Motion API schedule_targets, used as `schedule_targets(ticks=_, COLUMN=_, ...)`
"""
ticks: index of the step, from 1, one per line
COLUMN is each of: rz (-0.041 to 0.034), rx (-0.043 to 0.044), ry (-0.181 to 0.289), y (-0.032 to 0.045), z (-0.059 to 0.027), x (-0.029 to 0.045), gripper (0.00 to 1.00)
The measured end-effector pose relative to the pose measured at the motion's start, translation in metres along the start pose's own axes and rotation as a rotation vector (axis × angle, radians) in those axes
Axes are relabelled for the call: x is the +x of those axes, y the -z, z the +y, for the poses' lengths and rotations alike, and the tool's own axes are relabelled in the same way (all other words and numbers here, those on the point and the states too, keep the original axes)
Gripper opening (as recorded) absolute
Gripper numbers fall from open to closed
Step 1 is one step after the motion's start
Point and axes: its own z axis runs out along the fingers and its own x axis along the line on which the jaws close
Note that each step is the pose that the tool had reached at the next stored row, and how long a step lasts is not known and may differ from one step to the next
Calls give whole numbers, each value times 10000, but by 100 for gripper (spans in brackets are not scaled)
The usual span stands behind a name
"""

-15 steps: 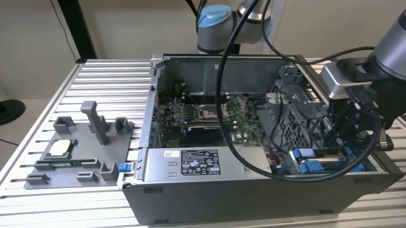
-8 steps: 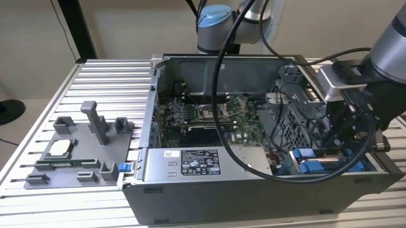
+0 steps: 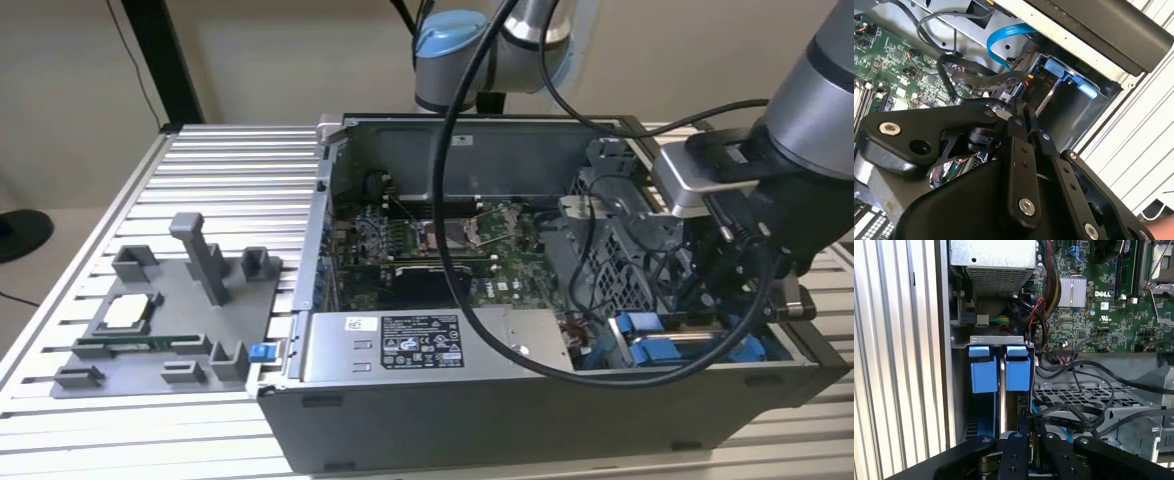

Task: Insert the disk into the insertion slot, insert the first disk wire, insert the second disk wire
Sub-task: 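Insert the second disk wire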

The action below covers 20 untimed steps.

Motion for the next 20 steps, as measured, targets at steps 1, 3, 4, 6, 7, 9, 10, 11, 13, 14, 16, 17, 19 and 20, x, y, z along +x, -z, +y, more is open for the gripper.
schedule_targets(ticks=1, rz=-1, rx=3, ry=1, y=-1, z=0, x=0, gripper=0)
schedule_targets(ticks=3, rz=-2, rx=26, ry=3, y=-8, z=1, x=0, gripper=0)
schedule_targets(ticks=4, rz=-1, rx=42, ry=6, y=-13, z=2, x=0, gripper=0)
schedule_targets(ticks=6, rz=-3, rx=80, ry=10, y=-23, z=3, x=2, gripper=0)
schedule_targets(ticks=7, rz=-4, rx=96, ry=12, y=-26, z=3, x=3, gripper=0)
schedule_targets(ticks=9, rz=-6, rx=149, ry=20, y=-36, z=4, x=4, gripper=0)
schedule_targets(ticks=10, rz=-6, rx=163, ry=21, y=-39, z=5, x=5, gripper=0)
schedule_targets(ticks=11, rz=-7, rx=177, ry=23, y=-41, z=5, x=5, gripper=0)
schedule_targets(ticks=13, rz=-7, rx=197, ry=26, y=-45, z=5, x=6, gripper=0)
schedule_targets(ticks=14, rz=-7, rx=203, ry=28, y=-47, z=5, x=6, gripper=0)
schedule_targets(ticks=16, rz=-8, rx=210, ry=28, y=-51, z=6, x=6, gripper=0)
schedule_targets(ticks=17, rz=-8, rx=211, ry=28, y=-53, z=6, x=7, gripper=0)
schedule_targets(ticks=19, rz=-9, rx=214, ry=28, y=-59, z=7, x=7, gripper=0)
schedule_targets(ticks=20, rz=-9, rx=215, ry=28, y=-62, z=7, x=8, gripper=0)
